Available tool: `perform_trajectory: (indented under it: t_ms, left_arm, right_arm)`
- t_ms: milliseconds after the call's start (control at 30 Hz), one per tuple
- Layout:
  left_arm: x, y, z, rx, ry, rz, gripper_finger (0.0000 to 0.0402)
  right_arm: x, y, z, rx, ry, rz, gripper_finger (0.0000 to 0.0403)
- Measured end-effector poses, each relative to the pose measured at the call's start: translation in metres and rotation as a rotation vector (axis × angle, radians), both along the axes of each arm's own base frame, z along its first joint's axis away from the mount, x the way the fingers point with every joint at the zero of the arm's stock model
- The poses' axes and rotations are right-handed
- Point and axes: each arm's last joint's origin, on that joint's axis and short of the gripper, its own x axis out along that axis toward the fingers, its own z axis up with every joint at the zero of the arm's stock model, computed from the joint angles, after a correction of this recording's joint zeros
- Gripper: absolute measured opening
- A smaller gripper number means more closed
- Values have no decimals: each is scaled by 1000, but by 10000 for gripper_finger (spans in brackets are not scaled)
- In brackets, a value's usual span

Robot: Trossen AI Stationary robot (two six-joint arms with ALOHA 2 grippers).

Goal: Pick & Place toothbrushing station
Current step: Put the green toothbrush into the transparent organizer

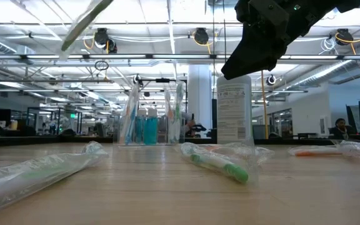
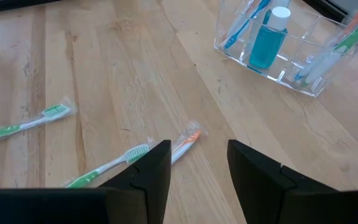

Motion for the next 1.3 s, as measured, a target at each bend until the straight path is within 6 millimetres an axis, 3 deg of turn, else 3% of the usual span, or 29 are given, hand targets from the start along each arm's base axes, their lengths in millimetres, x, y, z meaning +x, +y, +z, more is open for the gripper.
perform_trajectory:
  t_ms: [367,467,533,633,833,1133,1300]
  left_arm:
    - [-20,36,61,-47,-378,274,3]
    - [-26,46,68,-109,-425,309,3]
    - [-27,50,61,-136,-445,336,3]
    - [-26,59,32,-102,-465,397,3]
    - [-21,94,-15,-107,-665,490,3]
    - [-35,156,-46,-326,-991,556,3]
    - [-31,175,-66,-348,-917,479,3]
  right_arm:
    - [0,0,0,-2,1,3,153]
    - [0,0,0,-1,1,3,153]
    - [0,0,0,-1,1,3,153]
    - [0,0,0,-2,1,3,153]
    - [0,0,0,-2,1,3,153]
    - [0,0,0,-9,2,6,153]
    - [0,0,0,-9,2,6,153]
